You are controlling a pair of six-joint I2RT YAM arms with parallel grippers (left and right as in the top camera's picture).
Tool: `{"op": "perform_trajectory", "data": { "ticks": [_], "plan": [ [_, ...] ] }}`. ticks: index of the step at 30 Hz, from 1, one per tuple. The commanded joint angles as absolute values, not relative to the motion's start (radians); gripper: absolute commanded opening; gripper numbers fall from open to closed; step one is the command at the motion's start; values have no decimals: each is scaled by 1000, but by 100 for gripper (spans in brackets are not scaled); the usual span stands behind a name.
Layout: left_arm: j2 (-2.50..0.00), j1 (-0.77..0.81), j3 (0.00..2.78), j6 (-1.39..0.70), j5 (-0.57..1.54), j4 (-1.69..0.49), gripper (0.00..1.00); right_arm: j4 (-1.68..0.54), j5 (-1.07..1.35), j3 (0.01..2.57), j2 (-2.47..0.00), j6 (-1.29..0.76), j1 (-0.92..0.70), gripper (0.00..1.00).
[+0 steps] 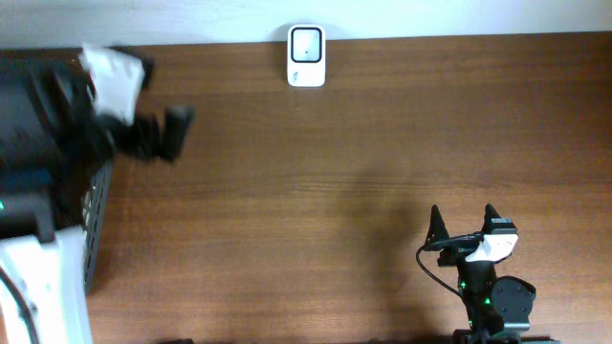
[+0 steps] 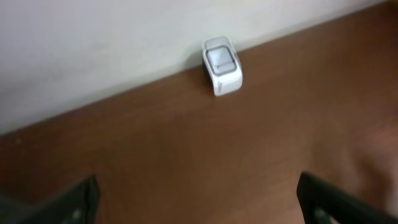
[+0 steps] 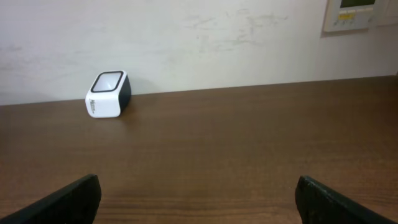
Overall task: Scan the item barcode
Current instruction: 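Reach the left gripper into the grey basket and grasp a snack bag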
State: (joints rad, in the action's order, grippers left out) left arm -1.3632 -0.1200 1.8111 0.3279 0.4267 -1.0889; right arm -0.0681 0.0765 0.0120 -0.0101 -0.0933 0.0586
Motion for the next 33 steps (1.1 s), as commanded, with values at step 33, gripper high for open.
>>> {"op": "perform_trajectory", "data": {
  "ticks": [33],
  "plan": [
    [-1906, -751, 1531, 235, 66, -820, 98, -70, 75, 6, -3, -85, 65, 99]
  ]
}}
